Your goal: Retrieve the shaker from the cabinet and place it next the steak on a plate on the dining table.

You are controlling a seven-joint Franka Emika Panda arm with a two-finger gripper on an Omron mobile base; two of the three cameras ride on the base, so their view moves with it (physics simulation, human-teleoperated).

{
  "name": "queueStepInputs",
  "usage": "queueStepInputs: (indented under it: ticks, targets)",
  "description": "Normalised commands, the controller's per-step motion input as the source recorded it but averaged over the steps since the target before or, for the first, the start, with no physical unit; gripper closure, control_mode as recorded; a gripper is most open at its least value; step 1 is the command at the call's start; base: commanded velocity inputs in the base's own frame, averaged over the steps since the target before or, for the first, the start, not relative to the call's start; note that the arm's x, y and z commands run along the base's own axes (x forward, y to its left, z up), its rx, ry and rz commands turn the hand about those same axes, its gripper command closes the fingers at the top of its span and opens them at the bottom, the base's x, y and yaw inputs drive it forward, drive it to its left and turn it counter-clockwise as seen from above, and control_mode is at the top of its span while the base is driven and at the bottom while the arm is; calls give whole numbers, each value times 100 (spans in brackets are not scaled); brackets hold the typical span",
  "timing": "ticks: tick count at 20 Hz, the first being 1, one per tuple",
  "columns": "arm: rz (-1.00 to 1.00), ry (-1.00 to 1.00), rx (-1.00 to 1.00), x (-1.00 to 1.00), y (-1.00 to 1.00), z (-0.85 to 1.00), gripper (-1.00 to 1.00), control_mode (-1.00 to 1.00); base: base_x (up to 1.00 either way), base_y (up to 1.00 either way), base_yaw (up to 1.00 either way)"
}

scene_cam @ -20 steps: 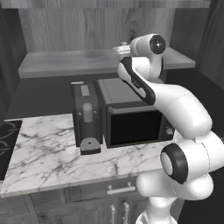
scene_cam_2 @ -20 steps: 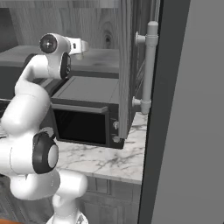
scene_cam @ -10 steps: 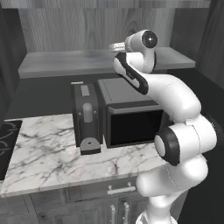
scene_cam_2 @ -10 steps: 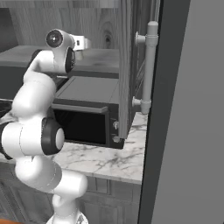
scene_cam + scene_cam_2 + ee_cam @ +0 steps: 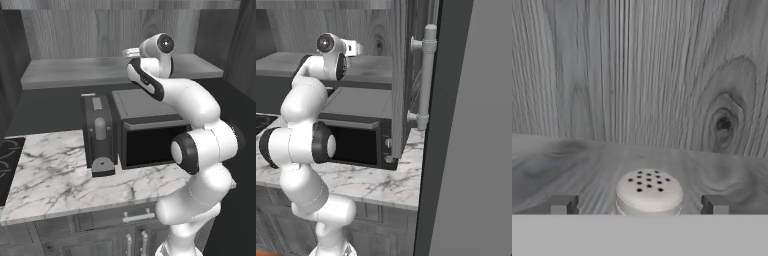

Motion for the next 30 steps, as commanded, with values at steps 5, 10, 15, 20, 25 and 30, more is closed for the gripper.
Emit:
queueStepInputs:
  ticks: [5, 10, 15, 20, 25, 30]
  targets:
    - [0, 0, 0, 17, 0, -26, 100, -100, 0, 0, 0]
    - [0, 0, 1, -9, -2, -6, 100, -100, 0, 0, 0]
    - [0, -8, 4, -86, -15, 16, 100, -100, 0, 0, 0]
    - [0, -17, 4, -100, -9, 2, 100, -100, 0, 0, 0]
    - [0, -16, 9, -100, -33, 22, 100, -100, 0, 0, 0]
    - [0, -17, 14, -100, -33, 33, 100, -100, 0, 0, 0]
